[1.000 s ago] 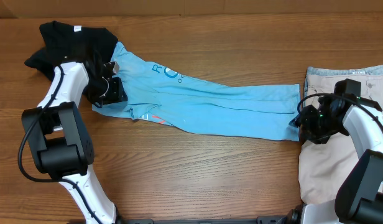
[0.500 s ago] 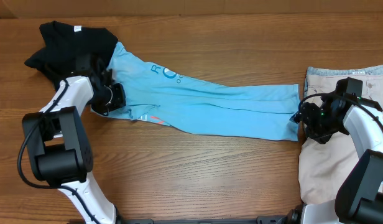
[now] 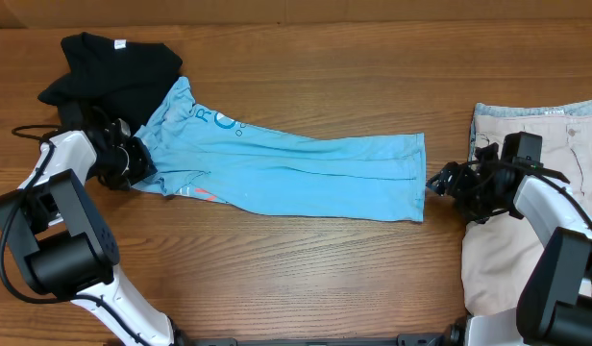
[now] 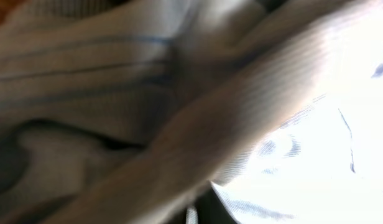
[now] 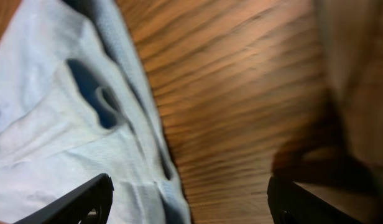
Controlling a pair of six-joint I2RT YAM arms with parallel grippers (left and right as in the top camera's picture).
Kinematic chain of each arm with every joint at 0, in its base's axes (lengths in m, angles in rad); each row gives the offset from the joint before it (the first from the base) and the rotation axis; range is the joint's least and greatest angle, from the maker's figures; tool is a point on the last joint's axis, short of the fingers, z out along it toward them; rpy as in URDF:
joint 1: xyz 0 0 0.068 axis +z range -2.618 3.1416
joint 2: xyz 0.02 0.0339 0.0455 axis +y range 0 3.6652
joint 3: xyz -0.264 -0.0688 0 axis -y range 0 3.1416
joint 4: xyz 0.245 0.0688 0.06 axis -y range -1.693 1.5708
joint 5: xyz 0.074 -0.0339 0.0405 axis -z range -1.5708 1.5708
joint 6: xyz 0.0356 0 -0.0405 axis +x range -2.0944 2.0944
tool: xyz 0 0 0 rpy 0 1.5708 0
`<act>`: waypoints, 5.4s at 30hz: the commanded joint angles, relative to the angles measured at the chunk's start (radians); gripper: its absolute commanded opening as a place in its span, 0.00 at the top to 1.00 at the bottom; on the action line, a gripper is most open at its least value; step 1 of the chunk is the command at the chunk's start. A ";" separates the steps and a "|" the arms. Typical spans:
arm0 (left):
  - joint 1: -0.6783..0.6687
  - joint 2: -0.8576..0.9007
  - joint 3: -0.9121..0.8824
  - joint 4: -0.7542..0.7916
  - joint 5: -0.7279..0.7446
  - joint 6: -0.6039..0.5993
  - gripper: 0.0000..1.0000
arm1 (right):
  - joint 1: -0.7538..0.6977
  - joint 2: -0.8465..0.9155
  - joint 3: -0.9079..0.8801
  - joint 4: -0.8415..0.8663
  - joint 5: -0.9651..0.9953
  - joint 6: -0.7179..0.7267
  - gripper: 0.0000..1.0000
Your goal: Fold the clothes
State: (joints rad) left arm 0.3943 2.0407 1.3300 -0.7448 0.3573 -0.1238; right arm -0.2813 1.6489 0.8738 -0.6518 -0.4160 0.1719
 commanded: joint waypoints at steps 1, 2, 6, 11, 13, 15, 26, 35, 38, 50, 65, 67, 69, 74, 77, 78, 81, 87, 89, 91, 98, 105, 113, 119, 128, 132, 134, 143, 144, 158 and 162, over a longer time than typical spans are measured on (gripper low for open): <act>-0.008 0.074 0.004 -0.045 0.059 0.118 0.82 | 0.036 0.008 -0.004 0.029 -0.038 -0.027 0.16; -0.013 0.072 0.028 -0.067 0.113 0.138 0.80 | 0.047 0.011 -0.004 0.038 -0.038 -0.027 0.16; -0.032 0.054 0.160 -0.185 0.218 0.179 0.76 | 0.089 0.060 -0.004 0.082 -0.038 -0.015 0.16; -0.062 -0.031 0.321 -0.321 0.214 0.227 0.74 | 0.106 0.149 -0.004 0.118 -0.050 -0.012 0.18; -0.074 -0.081 0.374 -0.348 0.212 0.228 0.74 | 0.107 0.160 -0.004 0.128 -0.080 -0.013 0.18; -0.084 -0.133 0.410 -0.356 0.213 0.219 0.73 | 0.108 0.160 -0.004 0.146 -0.121 -0.018 0.19; -0.120 -0.389 0.436 -0.336 0.208 0.206 0.70 | 0.132 0.159 0.003 0.223 -0.203 0.005 0.80; -0.120 -0.453 0.436 -0.331 0.209 0.206 0.68 | 0.004 0.078 0.185 -0.076 -0.023 -0.044 0.96; -0.121 -0.453 0.436 -0.338 0.209 0.206 0.68 | -0.028 0.035 0.267 -0.182 -0.007 -0.056 0.96; -0.121 -0.453 0.436 -0.349 0.209 0.206 0.68 | 0.215 -0.013 0.468 -0.393 -0.021 -0.043 0.96; -0.121 -0.453 0.436 -0.377 0.209 0.206 0.67 | 0.724 0.104 0.468 -0.139 0.218 0.179 0.92; -0.121 -0.453 0.436 -0.377 0.210 0.206 0.67 | 0.740 0.142 0.468 -0.084 0.202 0.197 0.92; -0.121 -0.453 0.436 -0.378 0.210 0.206 0.67 | 0.752 0.169 0.468 -0.029 0.154 0.196 0.92; -0.121 -0.453 0.436 -0.385 0.209 0.206 0.67 | 0.771 0.177 0.468 0.005 0.108 0.204 0.93; -0.121 -0.453 0.436 -0.384 0.209 0.206 0.67 | 0.783 0.177 0.468 0.021 0.108 0.225 0.94; -0.121 -0.453 0.436 -0.384 0.209 0.206 0.67 | 0.788 0.177 0.468 0.027 0.103 0.243 0.94; -0.121 -0.453 0.436 -0.384 0.209 0.206 0.66 | 0.807 0.177 0.468 0.033 0.085 0.276 0.96; -0.121 -0.453 0.436 -0.384 0.209 0.206 0.66 | 0.834 0.177 0.468 0.053 0.104 0.326 0.95; -0.121 -0.453 0.436 -0.384 0.209 0.206 0.66 | 0.841 0.177 0.468 0.061 0.108 0.335 0.94; -0.121 -0.453 0.436 -0.383 0.209 0.206 0.65 | 0.849 0.177 0.468 0.064 0.107 0.339 0.94; -0.121 -0.453 0.436 -0.383 0.209 0.206 0.61 | 0.893 0.177 0.468 0.084 0.100 0.337 0.43; -0.121 -0.451 0.406 -0.381 0.052 0.207 0.18 | 0.823 0.148 0.469 0.057 0.148 0.299 0.33; -0.128 -0.407 0.249 -0.353 0.088 0.217 0.24 | 0.621 0.140 0.468 -0.153 0.134 0.245 0.96; -0.165 -0.341 0.211 -0.349 0.147 0.252 0.39 | 0.585 0.179 0.450 -0.204 0.130 0.048 0.84; -0.192 -0.335 0.211 -0.346 0.148 0.271 0.32 | 0.565 0.299 0.362 -0.193 0.185 -0.072 0.13; -0.192 -0.335 0.211 -0.340 0.149 0.274 0.31 | 0.550 0.302 0.362 -0.184 0.117 -0.098 0.31; -0.192 -0.335 0.211 -0.332 0.149 0.274 0.31 | 0.550 0.302 0.362 -0.193 0.076 -0.118 0.64; -0.192 -0.335 0.211 -0.322 0.149 0.274 0.30 | 0.456 0.302 0.364 -0.388 0.669 0.122 0.96; -0.192 -0.335 0.211 -0.317 0.149 0.274 0.29 | 0.429 0.302 0.366 -0.390 0.671 0.134 0.88; -0.193 -0.335 0.211 -0.311 0.096 0.277 0.20 | 0.325 0.203 0.477 -0.407 -0.033 0.021 0.49; -0.193 -0.335 0.211 -0.307 0.096 0.277 0.20 | 0.347 0.207 0.471 -0.377 -0.091 0.030 0.50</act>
State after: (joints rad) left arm 0.2031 1.7081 1.5467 -1.0546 0.4625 0.1349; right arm 0.0513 1.8832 1.3243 -1.0378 -0.3779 0.2031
